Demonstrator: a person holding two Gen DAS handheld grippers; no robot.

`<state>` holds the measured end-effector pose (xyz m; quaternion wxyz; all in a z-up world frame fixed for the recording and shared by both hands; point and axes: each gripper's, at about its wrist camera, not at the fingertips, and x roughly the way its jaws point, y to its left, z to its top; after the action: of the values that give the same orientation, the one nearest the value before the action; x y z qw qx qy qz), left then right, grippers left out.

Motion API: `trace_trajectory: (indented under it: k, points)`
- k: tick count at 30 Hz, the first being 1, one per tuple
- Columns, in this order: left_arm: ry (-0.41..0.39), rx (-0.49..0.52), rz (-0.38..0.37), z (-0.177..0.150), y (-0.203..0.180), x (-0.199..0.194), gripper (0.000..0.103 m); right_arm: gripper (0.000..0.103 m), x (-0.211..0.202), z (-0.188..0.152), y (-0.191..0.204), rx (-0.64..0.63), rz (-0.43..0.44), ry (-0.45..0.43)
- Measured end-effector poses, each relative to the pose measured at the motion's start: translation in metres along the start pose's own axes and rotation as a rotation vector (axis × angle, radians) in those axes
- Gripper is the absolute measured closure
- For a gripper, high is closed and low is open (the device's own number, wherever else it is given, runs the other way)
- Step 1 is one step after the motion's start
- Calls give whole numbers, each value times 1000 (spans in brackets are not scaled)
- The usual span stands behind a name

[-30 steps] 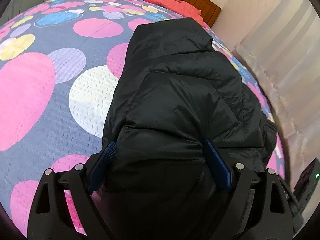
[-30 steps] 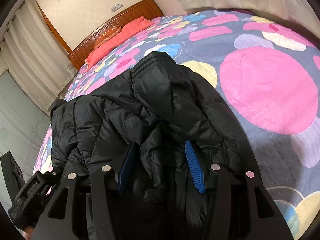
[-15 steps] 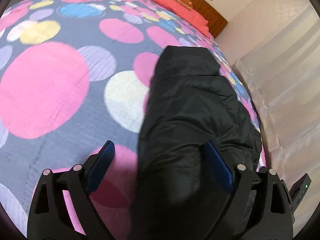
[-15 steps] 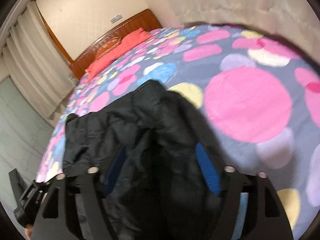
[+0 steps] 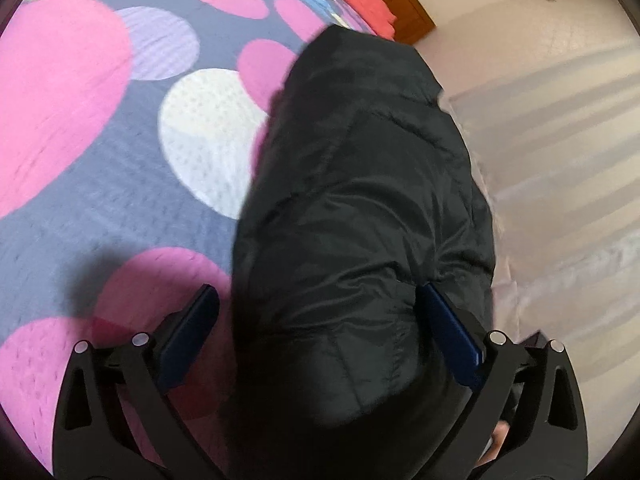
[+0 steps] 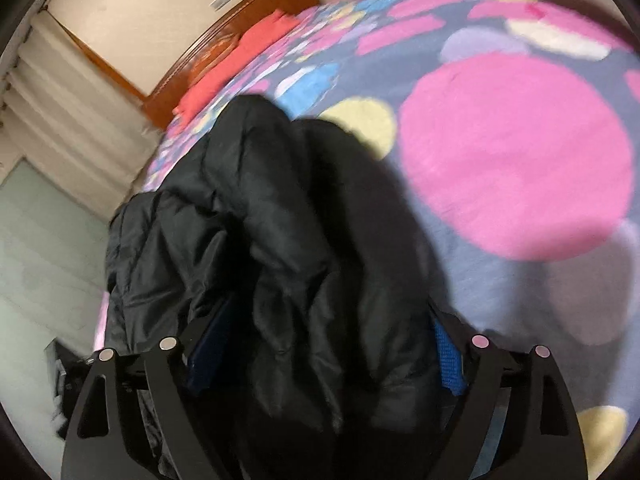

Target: Fold large clothes

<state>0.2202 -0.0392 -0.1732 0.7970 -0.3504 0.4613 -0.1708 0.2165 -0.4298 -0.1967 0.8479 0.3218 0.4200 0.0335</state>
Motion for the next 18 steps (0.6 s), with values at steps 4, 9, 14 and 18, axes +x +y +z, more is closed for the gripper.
trace_trajectory:
  k: [4,9,14,18]
  points:
    - [47,39,-35,1,-8,12,3,19,4,0,-1,-4,56,22]
    - [54,58,-43,1,-14,17,8,30,7,-2,10,-41,24,23]
    - [31,97,-17,-4,-27,11,18,54,5,-13,13,-10,69,21]
    - [11,147,5,-6,-41,5,22,63,-3,-21,24,-38,72,-11]
